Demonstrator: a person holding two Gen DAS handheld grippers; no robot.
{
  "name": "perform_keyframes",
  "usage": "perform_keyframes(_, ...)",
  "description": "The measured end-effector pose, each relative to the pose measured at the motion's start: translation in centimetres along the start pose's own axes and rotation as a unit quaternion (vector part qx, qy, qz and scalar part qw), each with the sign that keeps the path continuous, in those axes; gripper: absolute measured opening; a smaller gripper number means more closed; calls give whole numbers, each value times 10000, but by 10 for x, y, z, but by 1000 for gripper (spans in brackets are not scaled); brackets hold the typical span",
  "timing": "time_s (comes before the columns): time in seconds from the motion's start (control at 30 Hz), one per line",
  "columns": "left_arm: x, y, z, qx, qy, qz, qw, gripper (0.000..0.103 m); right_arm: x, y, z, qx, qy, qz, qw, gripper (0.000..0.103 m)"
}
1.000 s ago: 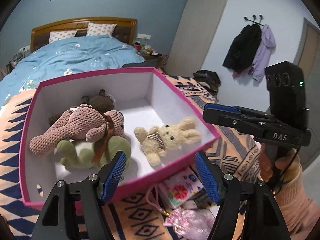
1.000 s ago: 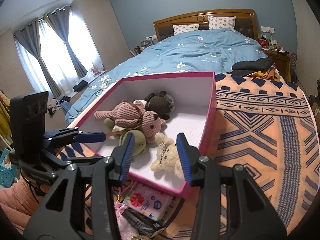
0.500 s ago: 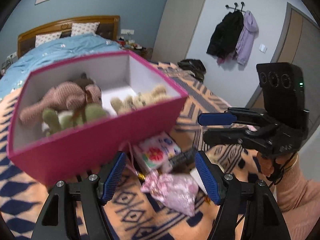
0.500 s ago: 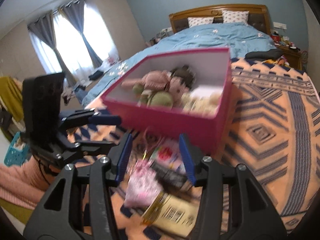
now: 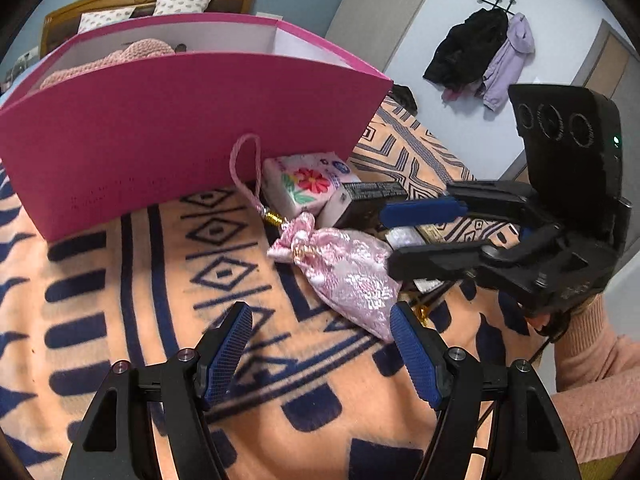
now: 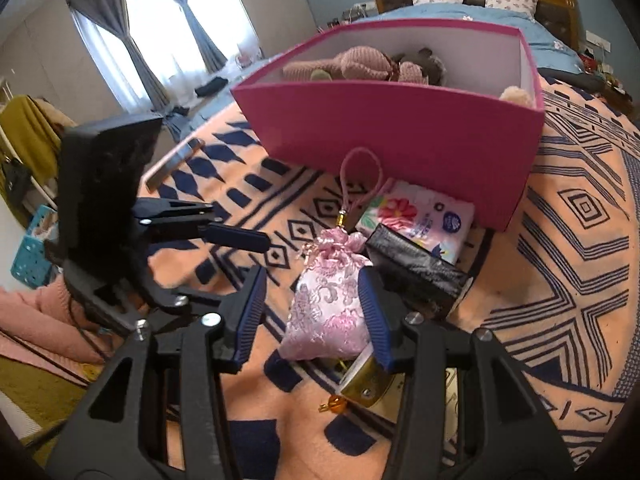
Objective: Organize objects
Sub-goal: 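Move the right gripper back to the pink floral drawstring sachet, then close the right gripper on the pink sachet's gathered neck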
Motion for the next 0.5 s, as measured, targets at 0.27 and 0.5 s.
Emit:
perform_keyframes(0.27, -5, -9, -10, -174, 104, -31, 9998, 73, 3, -14, -19, -343, 534, -94, 9979, 50)
perform_keyframes(0.5, -8, -12, -16, -327, 186, 8, 9993, 73, 5, -23, -33, -197, 801, -281, 9962, 51)
Point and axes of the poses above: each gripper's, at about its wrist camera, not at the fingertips, and z roughly against the way its jaws point, y to its left, x to its top, the point moved 1 cm from there along -z, roughly the way its jaws point, and after that the axes turned 4 degrees about -z, right-handed, at the moved point
